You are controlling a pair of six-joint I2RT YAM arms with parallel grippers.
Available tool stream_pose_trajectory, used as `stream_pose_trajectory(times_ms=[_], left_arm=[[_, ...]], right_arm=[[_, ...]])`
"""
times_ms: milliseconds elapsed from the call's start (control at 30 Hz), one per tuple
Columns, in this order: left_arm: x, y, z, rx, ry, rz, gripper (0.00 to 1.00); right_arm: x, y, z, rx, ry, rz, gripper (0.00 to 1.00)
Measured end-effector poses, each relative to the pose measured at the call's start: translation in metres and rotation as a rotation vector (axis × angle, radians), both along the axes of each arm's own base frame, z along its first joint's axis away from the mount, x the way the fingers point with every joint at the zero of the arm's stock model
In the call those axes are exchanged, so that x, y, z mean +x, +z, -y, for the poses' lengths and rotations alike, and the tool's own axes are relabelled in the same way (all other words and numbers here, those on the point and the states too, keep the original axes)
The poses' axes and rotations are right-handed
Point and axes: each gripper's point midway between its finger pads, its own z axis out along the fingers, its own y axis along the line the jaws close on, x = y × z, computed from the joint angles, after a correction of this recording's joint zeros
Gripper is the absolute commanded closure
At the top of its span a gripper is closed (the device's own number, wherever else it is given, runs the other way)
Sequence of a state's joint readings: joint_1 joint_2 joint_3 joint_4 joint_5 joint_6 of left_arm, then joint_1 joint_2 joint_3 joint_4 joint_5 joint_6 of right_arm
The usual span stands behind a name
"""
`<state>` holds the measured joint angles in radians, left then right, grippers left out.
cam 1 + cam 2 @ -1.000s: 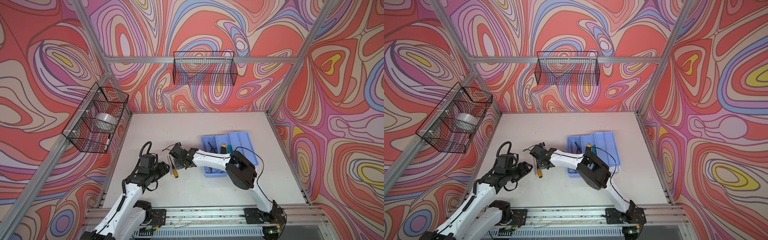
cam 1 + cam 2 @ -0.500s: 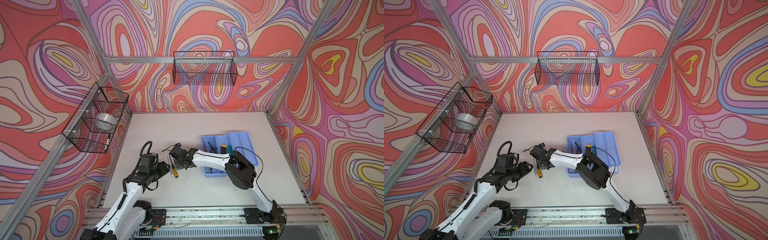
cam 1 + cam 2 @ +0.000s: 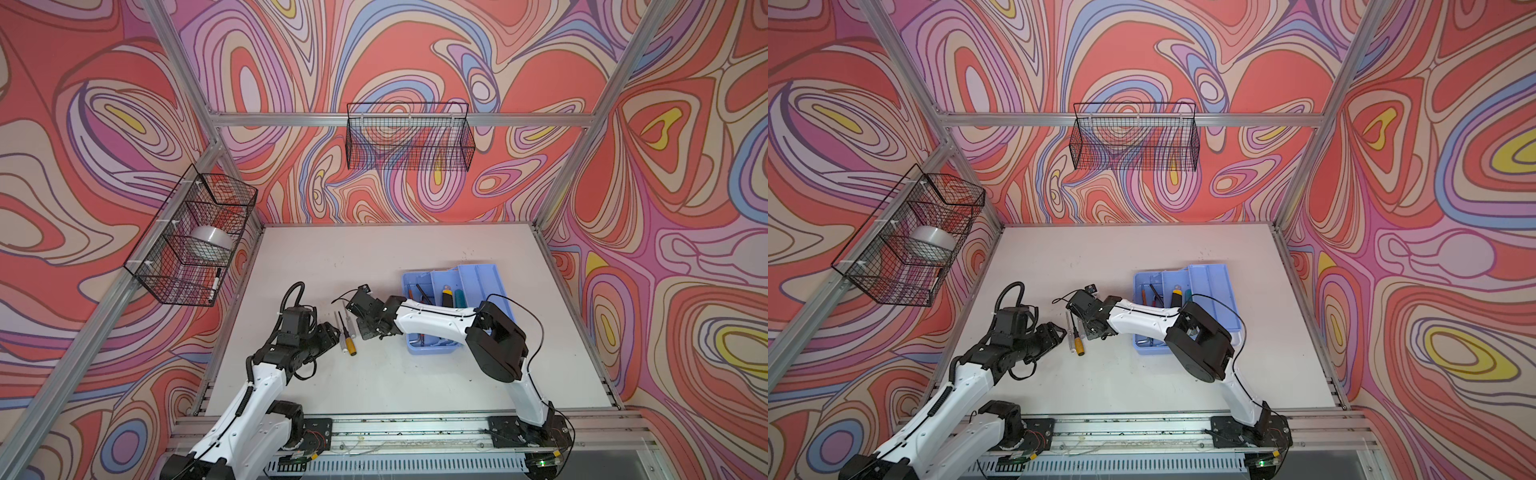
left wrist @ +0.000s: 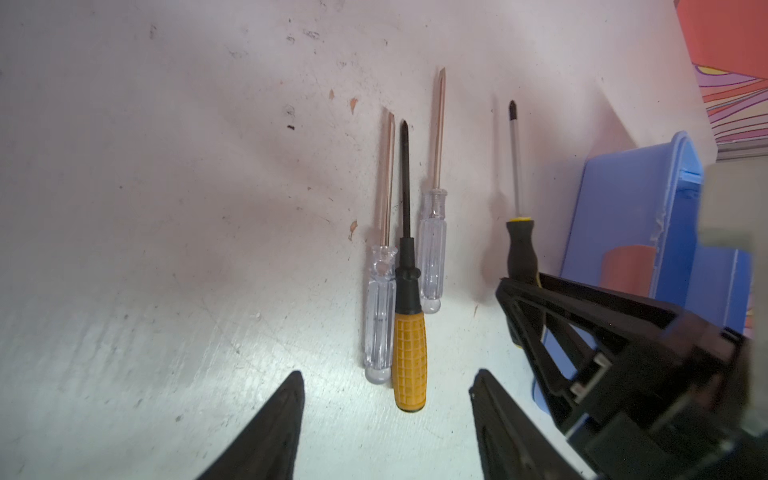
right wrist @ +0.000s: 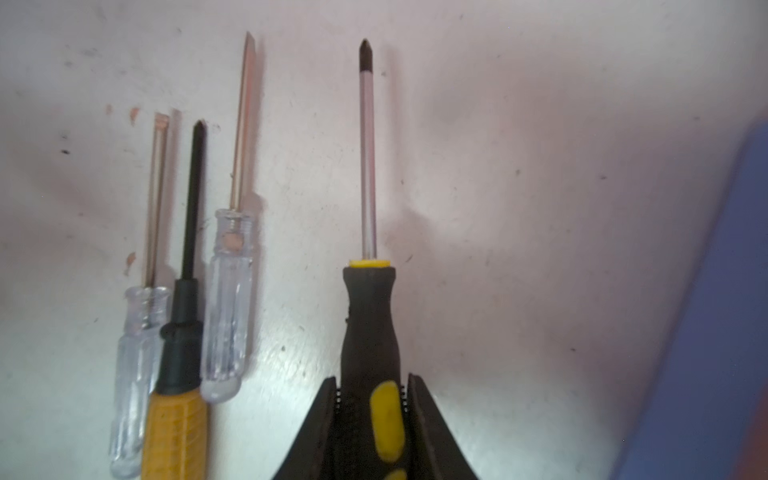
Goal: Pack the tool kit
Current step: 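Carry the black-yellow screwdriver with right gripper into the box middle tray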
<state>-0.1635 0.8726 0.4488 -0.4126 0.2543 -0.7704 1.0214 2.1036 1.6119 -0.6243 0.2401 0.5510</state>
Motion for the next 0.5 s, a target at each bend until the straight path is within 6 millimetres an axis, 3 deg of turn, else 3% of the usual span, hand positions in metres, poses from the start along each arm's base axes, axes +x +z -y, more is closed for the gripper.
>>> stream_pose_trajectory(times_ms=[133,267,400,500], left_arm=[[0.001,-0.004,0.001,-0.002,-0.003,-0.015,0.36],[0.002,-0.006,0.002,-0.003,-0.005,-0.019,0.36],[0.004,-0.004,0.002,0.003,-0.014,-0.016,0.36],[0.007,-0.003,0.002,0.006,-0.018,-0.010,0.37]], right_arm=[[-0.003,0.044,0.012,0.052,-0.010,0.054,0.96],[-0.006,0.090,0.037,0.091,-0.036,0.123,0.96],[-0.006,0.123,0.079,0.093,-0.092,0.174,0.96],[-0.001,0.142,0.125,0.087,-0.170,0.210,0.96]])
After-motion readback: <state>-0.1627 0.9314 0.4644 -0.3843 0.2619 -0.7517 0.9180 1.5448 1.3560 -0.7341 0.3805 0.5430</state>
